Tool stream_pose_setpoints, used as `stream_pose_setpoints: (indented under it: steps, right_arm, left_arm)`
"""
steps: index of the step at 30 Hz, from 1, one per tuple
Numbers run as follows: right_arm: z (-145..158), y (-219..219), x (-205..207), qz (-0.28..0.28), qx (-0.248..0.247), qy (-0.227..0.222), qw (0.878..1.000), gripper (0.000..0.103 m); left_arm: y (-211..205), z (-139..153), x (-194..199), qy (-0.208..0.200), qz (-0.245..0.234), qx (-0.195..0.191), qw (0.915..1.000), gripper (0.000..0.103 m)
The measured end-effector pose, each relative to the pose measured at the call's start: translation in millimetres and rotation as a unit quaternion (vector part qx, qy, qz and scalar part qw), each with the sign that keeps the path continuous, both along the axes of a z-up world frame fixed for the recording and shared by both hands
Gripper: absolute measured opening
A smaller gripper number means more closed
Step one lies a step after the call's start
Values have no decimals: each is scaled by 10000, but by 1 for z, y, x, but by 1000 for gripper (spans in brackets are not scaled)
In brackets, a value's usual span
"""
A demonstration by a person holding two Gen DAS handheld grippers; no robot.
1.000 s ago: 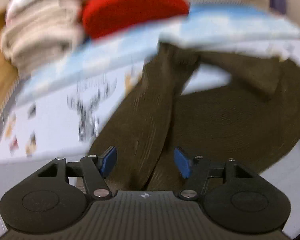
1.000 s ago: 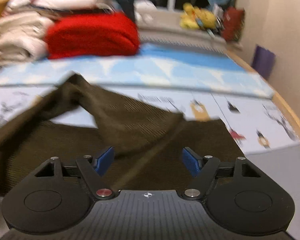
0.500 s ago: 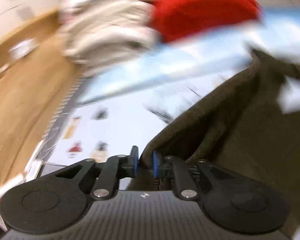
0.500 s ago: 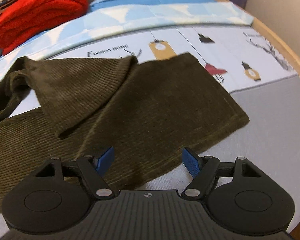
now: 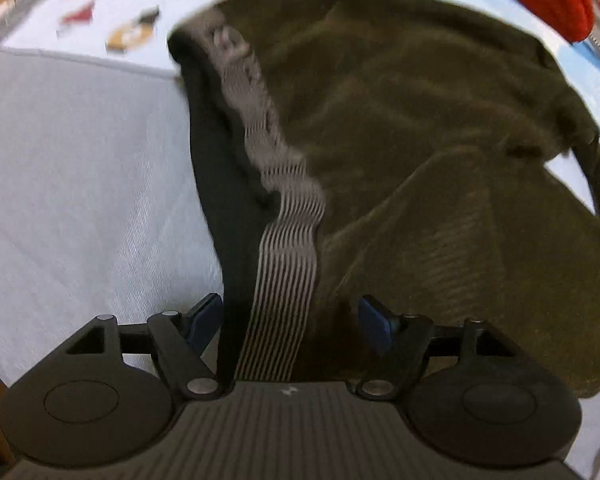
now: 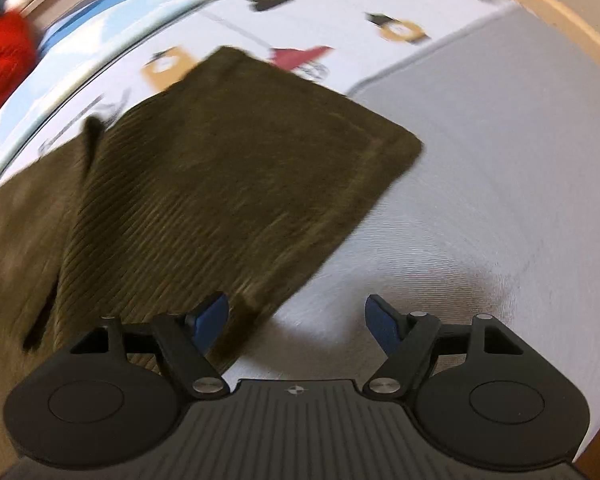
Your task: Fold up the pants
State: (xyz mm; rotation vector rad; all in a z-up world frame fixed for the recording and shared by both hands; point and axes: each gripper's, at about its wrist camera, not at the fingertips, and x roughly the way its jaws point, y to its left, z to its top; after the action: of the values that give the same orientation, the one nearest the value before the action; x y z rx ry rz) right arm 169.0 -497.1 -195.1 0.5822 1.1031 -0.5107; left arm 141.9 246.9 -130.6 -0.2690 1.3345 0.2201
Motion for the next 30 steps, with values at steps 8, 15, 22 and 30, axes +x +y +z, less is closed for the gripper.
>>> stream_pose_setpoints:
  steps: [8,15,22,30]
  right_arm:
    - [-15,-12,8,-289,-124,-226,9993,64]
    - [-3,-31,0,-631,56,-624,9960,11]
    - [24,-50,-41,-1004,-147,-685,9925,7]
    - [35,-81,-110,-1161,-923,322,9884,0]
  left_arm:
    - [-3,-27,-2,300,-288,-52,9991,80]
    - [-14,-16,-8,86,-716,264,9970,46]
    - [-20,16,-28,-363,-1190,676,9899,30]
    - [-18,19,-73,-146,-2116,1529,9652,30]
